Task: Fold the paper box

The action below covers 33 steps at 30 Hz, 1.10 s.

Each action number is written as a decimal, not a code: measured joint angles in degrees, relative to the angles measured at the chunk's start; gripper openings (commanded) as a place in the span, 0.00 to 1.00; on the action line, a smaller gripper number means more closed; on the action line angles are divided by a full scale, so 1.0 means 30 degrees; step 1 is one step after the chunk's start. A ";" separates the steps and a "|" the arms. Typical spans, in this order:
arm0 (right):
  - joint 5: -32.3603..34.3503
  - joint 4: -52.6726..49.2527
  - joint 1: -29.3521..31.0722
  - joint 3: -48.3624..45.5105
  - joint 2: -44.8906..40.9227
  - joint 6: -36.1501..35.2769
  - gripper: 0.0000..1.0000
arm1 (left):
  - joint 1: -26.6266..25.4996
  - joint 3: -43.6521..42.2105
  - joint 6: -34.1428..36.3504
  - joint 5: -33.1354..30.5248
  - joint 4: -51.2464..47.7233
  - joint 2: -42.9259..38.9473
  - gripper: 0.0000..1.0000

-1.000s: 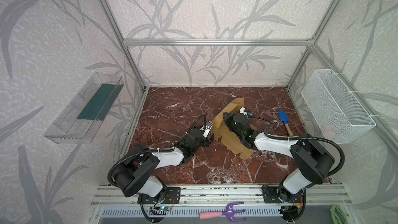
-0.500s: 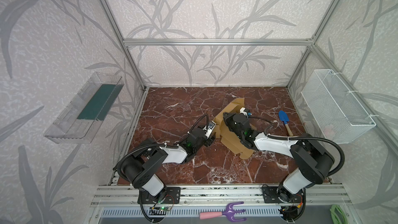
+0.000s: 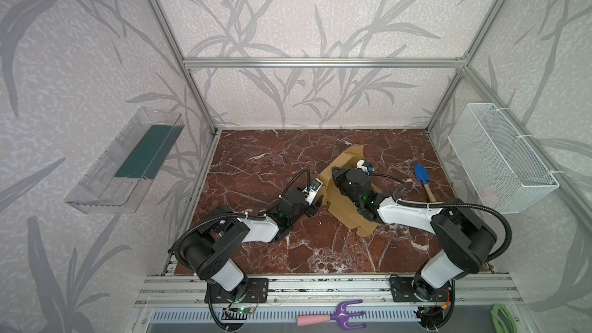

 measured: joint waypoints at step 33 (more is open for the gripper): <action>-0.0080 0.0204 0.0000 -0.0109 0.0000 0.0015 0.00 | 0.0029 0.0000 -0.2273 0.3140 -0.0109 -0.0867 0.57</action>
